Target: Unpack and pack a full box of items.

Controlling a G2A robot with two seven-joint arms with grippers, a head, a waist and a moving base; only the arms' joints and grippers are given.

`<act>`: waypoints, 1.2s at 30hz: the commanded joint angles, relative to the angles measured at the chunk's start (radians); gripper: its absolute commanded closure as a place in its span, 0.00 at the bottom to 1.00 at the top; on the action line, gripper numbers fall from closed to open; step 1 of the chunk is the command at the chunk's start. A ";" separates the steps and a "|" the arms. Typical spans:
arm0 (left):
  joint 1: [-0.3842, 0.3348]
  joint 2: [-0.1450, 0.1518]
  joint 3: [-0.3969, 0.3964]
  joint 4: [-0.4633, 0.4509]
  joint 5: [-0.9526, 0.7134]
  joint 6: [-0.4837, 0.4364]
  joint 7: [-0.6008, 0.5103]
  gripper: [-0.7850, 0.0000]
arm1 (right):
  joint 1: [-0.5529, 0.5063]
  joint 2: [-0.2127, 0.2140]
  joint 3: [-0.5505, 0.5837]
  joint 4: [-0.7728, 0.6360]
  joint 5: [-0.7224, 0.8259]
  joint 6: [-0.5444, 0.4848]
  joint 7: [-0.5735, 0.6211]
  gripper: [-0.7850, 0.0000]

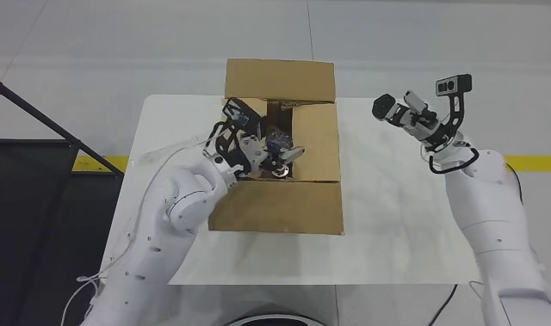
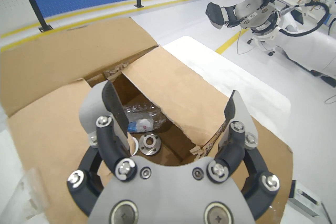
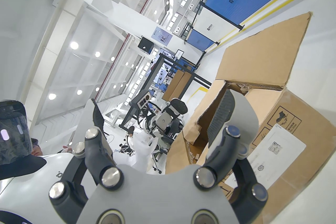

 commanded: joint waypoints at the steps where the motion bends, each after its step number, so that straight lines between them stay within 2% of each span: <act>1: -0.036 -0.005 0.014 0.038 -0.093 0.026 -0.057 0.00 | -0.007 0.003 0.012 -0.001 0.009 0.000 0.010 0.00; 10: -0.180 -0.024 0.058 0.196 -0.402 0.152 -0.308 0.00 | -0.024 0.005 0.031 0.003 0.018 0.016 0.029 0.00; 20: -0.188 -0.024 0.063 0.205 -0.382 0.163 -0.307 0.00 | -0.017 -0.001 0.027 0.026 0.020 0.014 0.033 0.00; 23: -0.194 -0.025 0.082 0.215 -0.374 0.206 -0.326 0.00 | -0.012 -0.004 0.024 0.031 0.023 0.014 0.039 0.00; 29: -0.247 -0.040 0.140 0.287 -0.421 0.274 -0.351 0.00 | -0.007 -0.008 0.022 0.040 0.024 0.009 0.046 0.00; 36: -0.299 -0.059 0.174 0.400 -0.529 0.307 -0.351 0.00 | -0.018 -0.006 0.038 0.041 0.028 0.008 0.050 0.00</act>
